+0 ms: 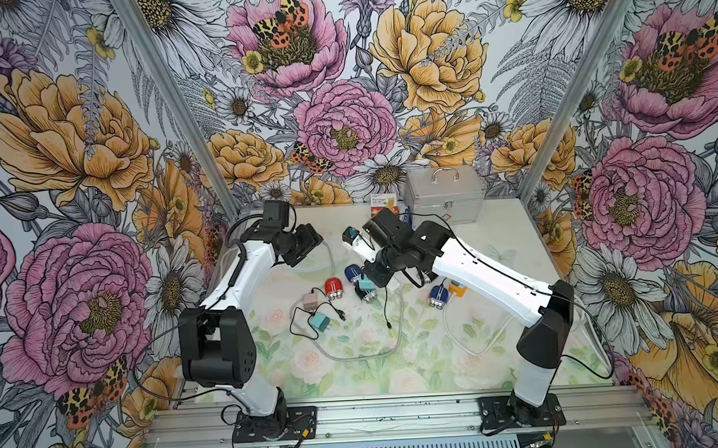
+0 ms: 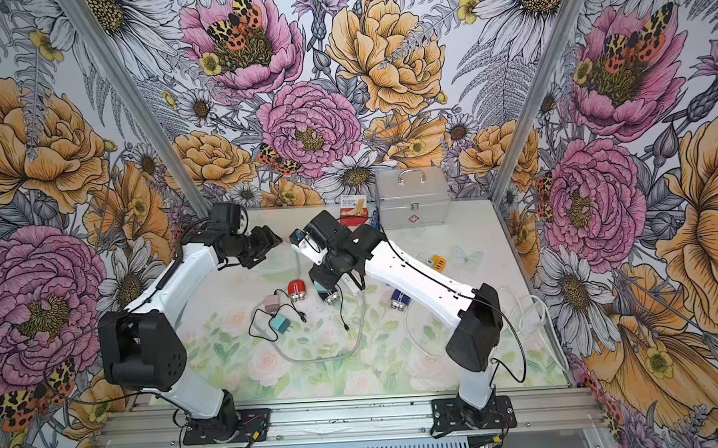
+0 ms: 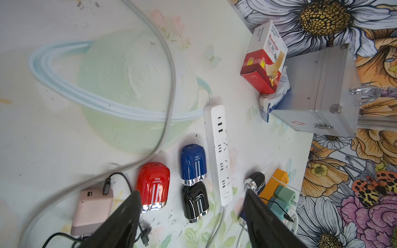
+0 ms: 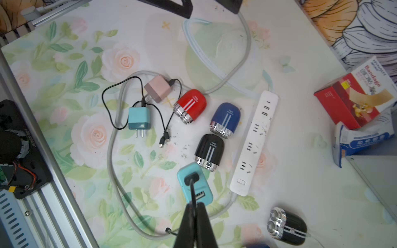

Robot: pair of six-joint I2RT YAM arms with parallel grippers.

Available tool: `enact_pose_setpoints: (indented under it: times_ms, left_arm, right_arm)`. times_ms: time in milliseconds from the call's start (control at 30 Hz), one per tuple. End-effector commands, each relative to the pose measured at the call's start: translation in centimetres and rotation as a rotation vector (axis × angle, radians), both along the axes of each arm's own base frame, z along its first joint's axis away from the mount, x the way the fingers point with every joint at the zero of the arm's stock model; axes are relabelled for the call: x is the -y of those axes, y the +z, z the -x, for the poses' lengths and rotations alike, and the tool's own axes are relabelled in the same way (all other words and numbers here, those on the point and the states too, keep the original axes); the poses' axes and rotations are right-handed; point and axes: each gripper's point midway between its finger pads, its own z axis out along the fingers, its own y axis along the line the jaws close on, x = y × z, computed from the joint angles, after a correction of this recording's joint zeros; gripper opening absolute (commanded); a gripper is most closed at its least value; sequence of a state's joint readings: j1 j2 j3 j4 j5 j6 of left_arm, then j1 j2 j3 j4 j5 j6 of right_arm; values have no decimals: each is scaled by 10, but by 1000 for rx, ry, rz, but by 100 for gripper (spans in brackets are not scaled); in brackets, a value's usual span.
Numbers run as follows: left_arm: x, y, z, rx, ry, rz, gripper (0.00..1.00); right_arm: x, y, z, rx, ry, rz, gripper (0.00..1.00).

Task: Unplug the electric shaver
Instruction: Place the plug at the center of the board.

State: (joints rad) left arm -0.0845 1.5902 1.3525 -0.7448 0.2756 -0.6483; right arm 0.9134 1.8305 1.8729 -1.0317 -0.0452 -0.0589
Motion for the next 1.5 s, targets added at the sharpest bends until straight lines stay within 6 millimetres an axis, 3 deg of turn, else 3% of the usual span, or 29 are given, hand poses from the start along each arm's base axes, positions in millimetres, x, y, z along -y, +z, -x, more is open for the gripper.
enact_pose_setpoints:
  times_ms: [0,200,367,733,967,1200,1300,1467]
  left_arm:
    - [-15,9,9,30,34,-15,76]
    - [-24,9,23,38,49,-25,76]
    - [-32,11,31,48,66,-29,76]
    - [-42,2,40,32,82,-32,76]
    - [-45,-1,36,21,85,-33,77]
    - [-42,-1,25,16,80,-26,77]
    - [-37,3,17,24,66,-22,77]
    - [-16,14,-2,53,11,-28,77]
  right_arm:
    - [-26,-24,15,-9,35,27,0]
    - [-70,-59,51,-38,160,47,0]
    - [-93,-82,66,-52,239,67,0]
    - [-120,-129,59,-78,283,112,0]
    - [-142,-132,39,-58,282,77,0]
    - [-141,-151,29,-67,278,104,0]
    - [-138,-151,23,-68,260,102,8]
    - [-133,-127,11,-38,222,72,33]
